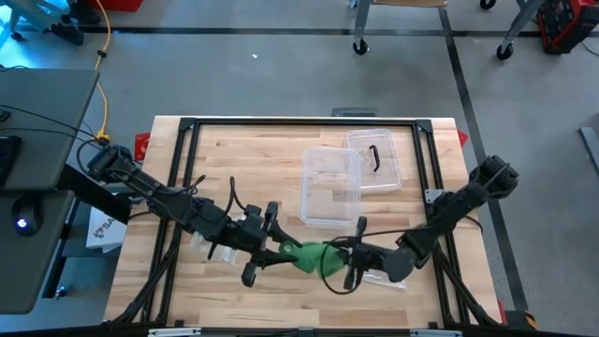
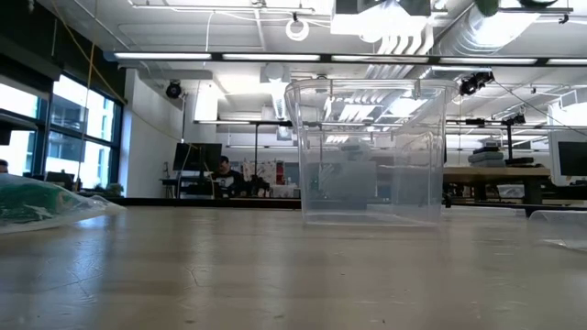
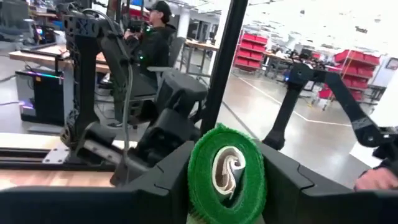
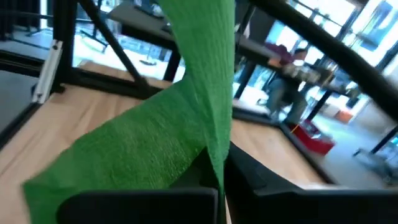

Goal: Roll bandage
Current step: Roll the green bandage

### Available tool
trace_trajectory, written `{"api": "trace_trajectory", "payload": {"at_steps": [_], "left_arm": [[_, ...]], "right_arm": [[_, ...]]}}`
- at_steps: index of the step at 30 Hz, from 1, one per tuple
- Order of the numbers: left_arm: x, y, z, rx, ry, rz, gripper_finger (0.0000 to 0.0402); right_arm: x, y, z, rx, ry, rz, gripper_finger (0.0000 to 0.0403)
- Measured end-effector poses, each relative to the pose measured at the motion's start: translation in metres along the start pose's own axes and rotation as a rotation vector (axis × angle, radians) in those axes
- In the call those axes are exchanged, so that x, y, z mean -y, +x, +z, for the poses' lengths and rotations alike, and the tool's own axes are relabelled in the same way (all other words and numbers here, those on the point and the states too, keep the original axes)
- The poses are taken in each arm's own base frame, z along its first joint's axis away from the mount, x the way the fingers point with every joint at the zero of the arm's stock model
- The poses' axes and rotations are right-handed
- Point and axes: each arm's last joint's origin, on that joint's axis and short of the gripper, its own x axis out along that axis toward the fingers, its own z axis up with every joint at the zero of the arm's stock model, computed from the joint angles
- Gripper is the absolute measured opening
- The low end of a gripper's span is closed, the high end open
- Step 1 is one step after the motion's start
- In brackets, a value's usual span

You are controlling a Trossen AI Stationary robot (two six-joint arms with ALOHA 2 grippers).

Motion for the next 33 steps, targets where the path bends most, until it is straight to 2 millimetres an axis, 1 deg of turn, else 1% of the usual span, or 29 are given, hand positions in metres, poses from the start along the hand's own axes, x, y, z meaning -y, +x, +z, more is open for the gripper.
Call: {"api": "trace_trajectory", "payload": {"at_steps": [4,7,10,12,15,18,20,23,26,29,33], "left_arm": [[-0.001,0.000,-0.006,-0.057,0.025,0.011,0.0091],[-0.003,-0.001,-0.012,-0.121,-0.024,0.032,0.0060],[-0.005,-0.001,-0.017,-0.172,-0.095,0.056,0.0057],[-0.006,-0.002,-0.019,-0.196,-0.148,0.070,0.0058],[-0.008,-0.003,-0.023,-0.235,-0.210,0.094,0.0071],[-0.011,-0.003,-0.030,-0.253,-0.268,0.116,0.0077],[-0.012,-0.004,-0.035,-0.267,-0.305,0.116,0.0076],[-0.008,-0.006,-0.046,-0.259,-0.361,0.090,0.0069],[-0.005,-0.010,-0.062,-0.209,-0.439,0.049,0.0067],[-0.003,-0.020,-0.088,-0.146,-0.526,0.036,0.0069],[-0.008,-0.042,-0.126,-0.064,-0.610,0.086,0.0069]], "right_arm": [[0.005,-0.001,0.007,0.024,-0.021,-0.045,0.0000],[0.005,-0.001,0.006,0.013,-0.068,-0.070,0.0000],[0.004,-0.005,0.009,0.007,-0.158,-0.112,0.0000],[0.003,-0.008,0.017,-0.001,-0.264,-0.153,0.0000],[0.003,-0.013,0.035,-0.028,-0.461,-0.223,0.0000],[0.009,-0.009,0.046,-0.063,-0.641,-0.262,0.0000],[0.014,-0.003,0.052,-0.083,-0.709,-0.284,0.0000],[0.025,0.009,0.053,-0.111,-0.712,-0.321,0.0000],[0.038,0.026,0.042,-0.167,-0.670,-0.337,0.0000],[0.044,0.038,0.026,-0.209,-0.570,-0.287,0.0000],[0.043,0.041,0.010,-0.252,-0.425,-0.227,0.0000]]}}
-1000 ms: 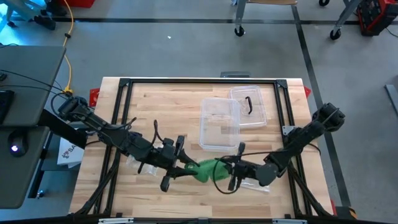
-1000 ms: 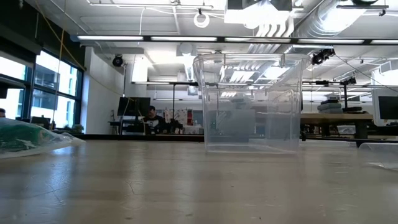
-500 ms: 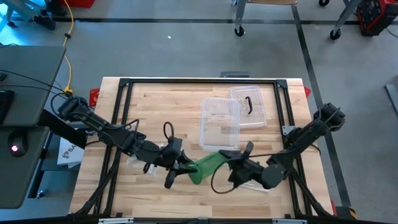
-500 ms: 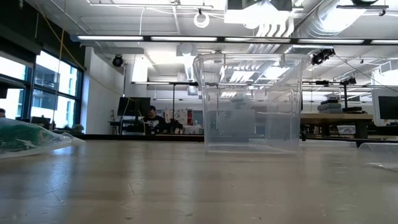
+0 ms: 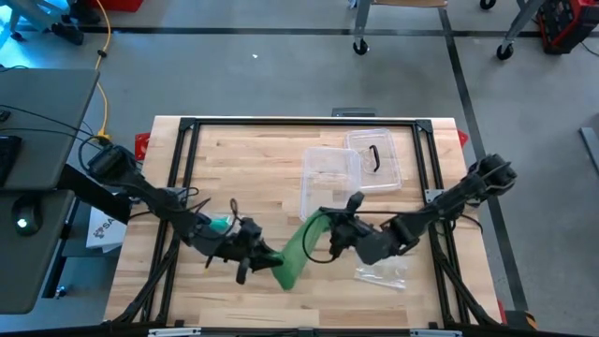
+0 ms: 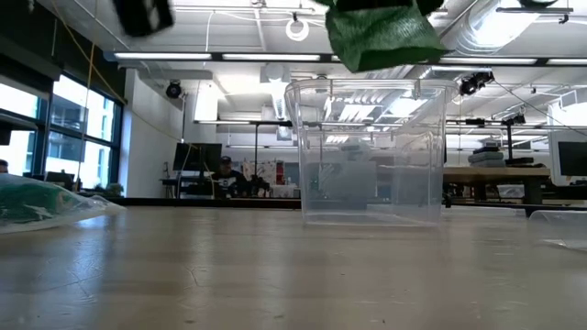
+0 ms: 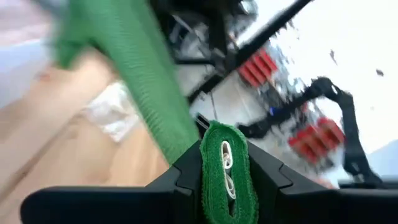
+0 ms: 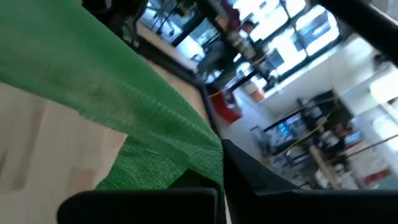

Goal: Roll bandage
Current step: Roll the green bandage

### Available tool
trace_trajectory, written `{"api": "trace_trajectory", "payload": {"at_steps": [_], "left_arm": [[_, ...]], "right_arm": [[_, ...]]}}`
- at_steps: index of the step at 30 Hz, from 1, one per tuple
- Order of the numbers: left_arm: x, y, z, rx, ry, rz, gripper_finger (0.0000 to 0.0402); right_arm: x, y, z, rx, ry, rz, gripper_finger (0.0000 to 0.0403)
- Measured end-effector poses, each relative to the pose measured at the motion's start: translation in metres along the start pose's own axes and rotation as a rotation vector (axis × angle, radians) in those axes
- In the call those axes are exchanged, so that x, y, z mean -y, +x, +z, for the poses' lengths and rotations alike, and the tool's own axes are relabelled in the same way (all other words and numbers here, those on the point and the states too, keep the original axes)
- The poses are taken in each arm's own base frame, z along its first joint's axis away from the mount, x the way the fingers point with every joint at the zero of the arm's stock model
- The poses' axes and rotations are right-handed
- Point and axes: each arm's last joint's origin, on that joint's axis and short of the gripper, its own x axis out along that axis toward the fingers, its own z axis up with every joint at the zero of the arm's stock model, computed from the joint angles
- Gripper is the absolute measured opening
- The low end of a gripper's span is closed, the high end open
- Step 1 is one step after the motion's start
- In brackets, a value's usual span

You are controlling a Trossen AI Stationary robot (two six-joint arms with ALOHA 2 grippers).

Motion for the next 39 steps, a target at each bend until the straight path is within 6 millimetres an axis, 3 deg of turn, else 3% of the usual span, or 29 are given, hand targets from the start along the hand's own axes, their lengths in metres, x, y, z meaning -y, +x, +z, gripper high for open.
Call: {"api": "trace_trajectory", "payload": {"at_steps": [3,8,13,19,25,31,39], "left_arm": [[-0.024,-0.016,-0.016,0.060,-0.048,0.050,0.0068],[-0.052,-0.035,-0.032,0.053,-0.165,0.084,0.0068],[-0.059,-0.040,-0.036,0.033,-0.210,0.096,0.0068],[-0.060,-0.040,-0.037,0.021,-0.192,0.100,0.0069],[-0.057,-0.040,-0.036,0.018,-0.179,0.068,0.0069],[-0.029,-0.029,-0.020,0.081,-0.051,-0.096,0.0069],[0.004,-0.013,0.007,0.200,0.082,-0.174,0.0070]], "right_arm": [[-0.012,-0.007,-0.004,-0.022,0.004,0.007,0.0000],[-0.024,-0.033,0.001,-0.035,-0.159,-0.137,0.0000],[-0.018,-0.049,0.020,-0.014,-0.258,-0.215,0.0000],[-0.007,-0.058,0.040,0.029,-0.259,-0.210,0.0000],[0.000,-0.051,0.044,0.016,-0.234,-0.219,0.0000],[-0.011,-0.035,0.016,-0.033,-0.103,-0.216,0.0000],[-0.025,-0.032,-0.003,-0.009,0.306,-0.060,0.0005]]}}
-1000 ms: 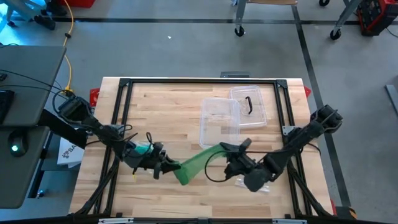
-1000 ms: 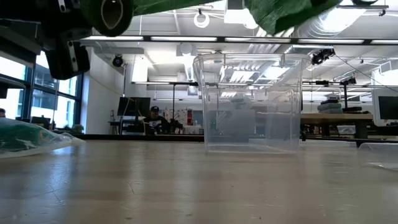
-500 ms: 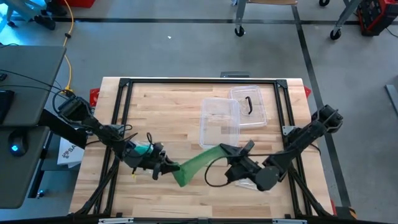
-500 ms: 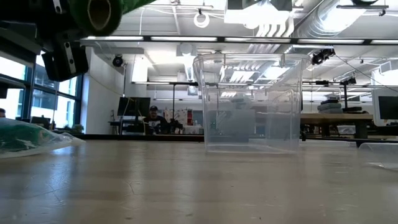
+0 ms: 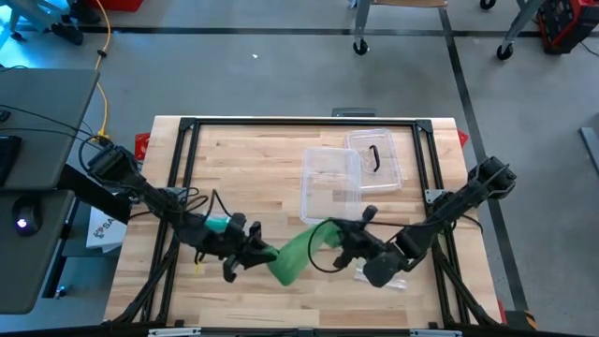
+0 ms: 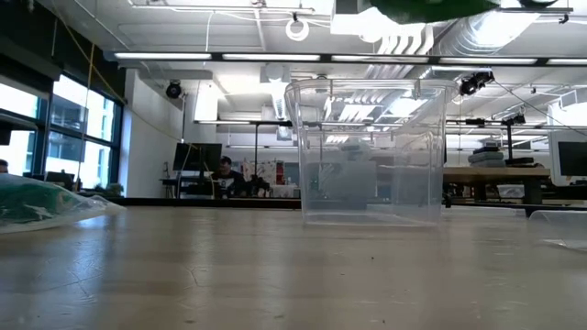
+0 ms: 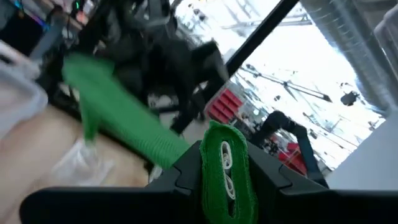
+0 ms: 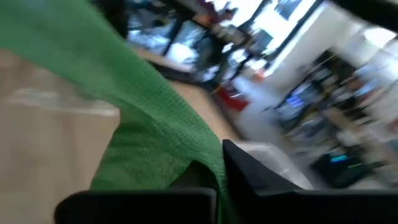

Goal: Roll bandage
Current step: Roll the green bandage

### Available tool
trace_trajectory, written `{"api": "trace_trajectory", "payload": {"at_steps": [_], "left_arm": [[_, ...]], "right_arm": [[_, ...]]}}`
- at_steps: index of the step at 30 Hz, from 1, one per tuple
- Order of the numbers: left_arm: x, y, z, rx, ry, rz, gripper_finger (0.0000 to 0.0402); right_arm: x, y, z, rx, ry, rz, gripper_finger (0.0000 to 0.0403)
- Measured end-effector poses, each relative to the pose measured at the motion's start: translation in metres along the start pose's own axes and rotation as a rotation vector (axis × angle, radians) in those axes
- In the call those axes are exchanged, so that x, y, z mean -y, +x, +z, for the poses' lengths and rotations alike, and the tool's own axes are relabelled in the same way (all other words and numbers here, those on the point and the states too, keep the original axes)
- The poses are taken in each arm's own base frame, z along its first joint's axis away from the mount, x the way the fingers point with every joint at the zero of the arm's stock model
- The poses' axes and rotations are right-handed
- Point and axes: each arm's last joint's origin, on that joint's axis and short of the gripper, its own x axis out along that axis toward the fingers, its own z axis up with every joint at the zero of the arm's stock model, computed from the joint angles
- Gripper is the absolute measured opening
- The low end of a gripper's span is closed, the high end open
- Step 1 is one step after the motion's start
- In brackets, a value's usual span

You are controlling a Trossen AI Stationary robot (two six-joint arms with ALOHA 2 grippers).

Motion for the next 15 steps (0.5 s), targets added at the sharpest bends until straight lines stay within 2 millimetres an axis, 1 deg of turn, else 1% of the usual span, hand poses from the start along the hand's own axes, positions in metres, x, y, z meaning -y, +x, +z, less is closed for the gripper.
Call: {"api": "trace_trajectory", "payload": {"at_steps": [3,5,8,11,13,15], "left_arm": [[0.006,0.008,0.010,0.042,0.026,-0.008,0.0070],[0.007,0.012,0.014,0.064,0.036,-0.006,0.0070],[0.007,0.013,0.017,0.093,0.056,0.032,0.0070],[0.005,0.013,0.017,0.139,0.074,0.101,0.0070],[0.002,0.015,0.015,0.159,0.074,0.131,0.0070],[-0.001,0.018,0.013,0.190,0.069,0.127,0.0070]], "right_arm": [[-0.001,0.005,-0.009,-0.066,0.121,0.118,0.0039],[-0.002,0.009,-0.017,-0.145,0.196,0.208,0.0077],[-0.005,0.012,-0.030,-0.300,0.252,0.346,0.0138],[-0.007,0.009,-0.036,-0.430,0.260,0.516,0.0184],[-0.011,0.002,-0.037,-0.473,0.225,0.637,0.0200],[-0.014,-0.007,-0.036,-0.472,0.181,0.732,0.0206]]}}
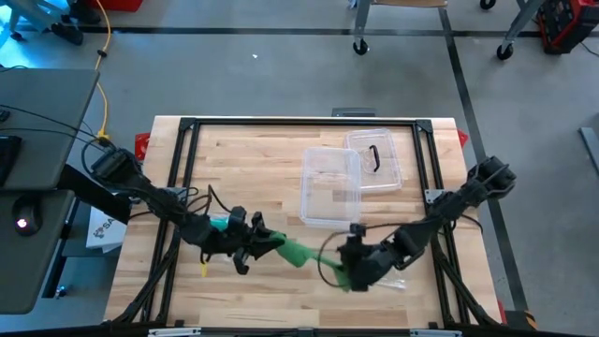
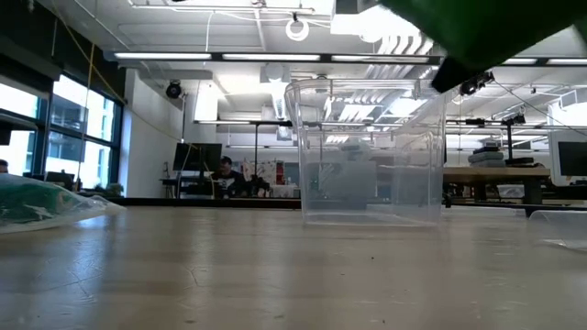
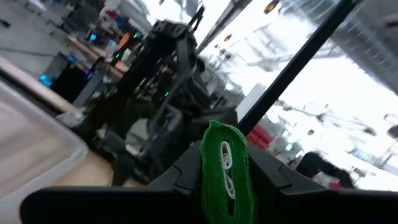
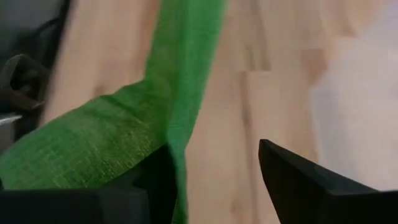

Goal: Roll bandage
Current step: Roll the green bandage

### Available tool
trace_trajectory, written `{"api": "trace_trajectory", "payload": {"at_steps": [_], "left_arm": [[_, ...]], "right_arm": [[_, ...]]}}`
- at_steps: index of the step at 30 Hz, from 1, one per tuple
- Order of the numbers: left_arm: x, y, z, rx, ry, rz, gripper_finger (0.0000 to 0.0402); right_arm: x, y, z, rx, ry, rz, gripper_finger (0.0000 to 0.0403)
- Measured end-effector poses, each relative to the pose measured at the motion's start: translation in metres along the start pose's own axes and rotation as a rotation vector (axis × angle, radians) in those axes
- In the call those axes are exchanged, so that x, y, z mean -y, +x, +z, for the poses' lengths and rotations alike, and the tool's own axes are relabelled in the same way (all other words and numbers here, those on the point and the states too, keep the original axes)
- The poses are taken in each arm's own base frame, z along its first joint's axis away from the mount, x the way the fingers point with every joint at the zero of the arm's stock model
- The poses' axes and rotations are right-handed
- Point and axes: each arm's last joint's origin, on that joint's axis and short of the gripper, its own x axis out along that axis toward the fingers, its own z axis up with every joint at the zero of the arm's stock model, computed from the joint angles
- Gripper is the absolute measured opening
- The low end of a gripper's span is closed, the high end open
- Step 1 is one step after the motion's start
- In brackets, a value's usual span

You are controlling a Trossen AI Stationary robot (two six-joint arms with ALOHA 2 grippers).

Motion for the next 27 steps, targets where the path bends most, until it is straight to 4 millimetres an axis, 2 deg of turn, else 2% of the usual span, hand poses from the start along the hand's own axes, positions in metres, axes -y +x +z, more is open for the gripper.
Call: {"api": "trace_trajectory", "payload": {"at_steps": [3,8,11,13,16,20,22,24,27], "left_arm": [[-0.005,0.005,-0.004,0.052,-0.026,-0.026,0.0070],[-0.013,0.011,-0.010,0.158,-0.081,-0.111,0.0070],[-0.016,0.014,-0.012,0.179,-0.074,-0.155,0.0070],[-0.015,0.017,-0.011,0.187,-0.062,-0.164,0.0070],[-0.011,0.020,-0.009,0.196,-0.024,-0.188,0.0070],[-0.007,0.022,-0.004,0.216,0.020,-0.197,0.0070],[-0.007,0.021,-0.005,0.216,0.034,-0.195,0.0070],[-0.007,0.021,-0.005,0.214,0.037,-0.196,0.0070],[-0.007,0.021,-0.005,0.208,0.057,-0.213,0.0070]], "right_arm": [[-0.006,-0.012,-0.003,0.014,-0.055,-0.003,0.0208],[-0.001,-0.035,-0.006,0.160,-0.117,-0.301,0.0209],[0.004,-0.035,-0.002,0.227,-0.119,-0.426,0.0209],[0.011,-0.030,0.004,0.218,-0.116,-0.427,0.0211],[0.017,-0.024,0.015,0.214,-0.092,-0.338,0.0225],[0.019,-0.019,0.033,0.274,-0.074,-0.145,0.0263],[0.020,-0.019,0.040,0.314,-0.091,-0.102,0.0285],[0.024,-0.019,0.045,0.349,-0.088,-0.129,0.0302],[0.036,-0.022,0.052,0.414,-0.003,-0.305,0.0309]]}}
